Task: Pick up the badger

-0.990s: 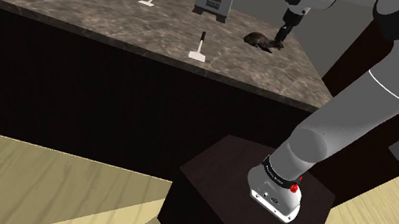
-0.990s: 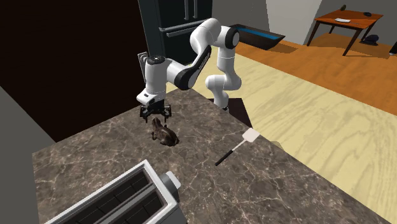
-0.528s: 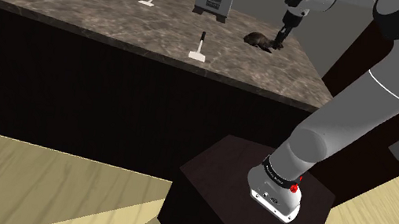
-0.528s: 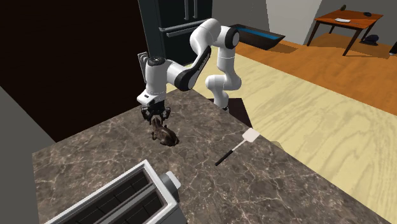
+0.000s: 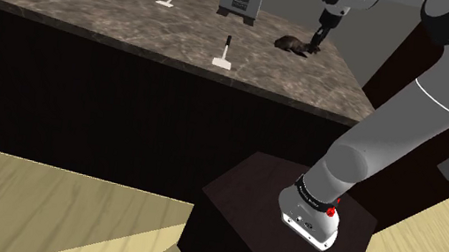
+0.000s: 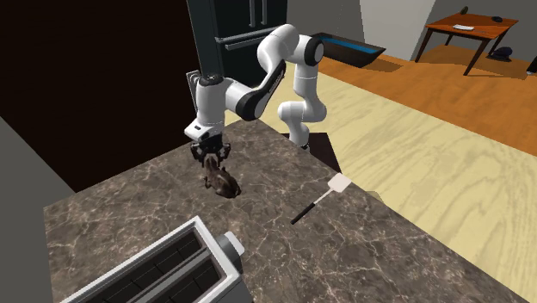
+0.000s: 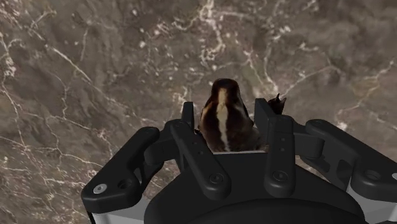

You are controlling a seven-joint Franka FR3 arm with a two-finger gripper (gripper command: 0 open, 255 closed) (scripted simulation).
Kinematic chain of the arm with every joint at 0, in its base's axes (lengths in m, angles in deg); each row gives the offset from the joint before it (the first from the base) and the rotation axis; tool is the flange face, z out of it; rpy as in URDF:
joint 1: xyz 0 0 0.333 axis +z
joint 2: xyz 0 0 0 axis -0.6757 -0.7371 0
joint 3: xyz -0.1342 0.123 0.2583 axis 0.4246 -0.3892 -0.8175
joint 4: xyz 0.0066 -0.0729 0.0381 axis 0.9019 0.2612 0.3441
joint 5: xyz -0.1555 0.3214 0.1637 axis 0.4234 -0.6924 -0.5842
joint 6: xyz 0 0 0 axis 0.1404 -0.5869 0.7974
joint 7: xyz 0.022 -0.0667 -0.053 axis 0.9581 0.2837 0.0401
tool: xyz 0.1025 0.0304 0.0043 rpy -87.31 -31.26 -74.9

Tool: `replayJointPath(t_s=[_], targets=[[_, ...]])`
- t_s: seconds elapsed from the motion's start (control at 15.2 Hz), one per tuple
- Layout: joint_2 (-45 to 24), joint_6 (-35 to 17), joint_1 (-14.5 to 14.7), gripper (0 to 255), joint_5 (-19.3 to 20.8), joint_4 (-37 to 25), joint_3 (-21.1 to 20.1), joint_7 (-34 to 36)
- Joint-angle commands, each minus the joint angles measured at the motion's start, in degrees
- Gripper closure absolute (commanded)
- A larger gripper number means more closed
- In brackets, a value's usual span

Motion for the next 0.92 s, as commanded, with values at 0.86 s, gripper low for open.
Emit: replayJointPath(t_s=[0.86], targets=[[0.64,9.98,0.33,255,-0.28,-9.49,-0.59,-0.95]])
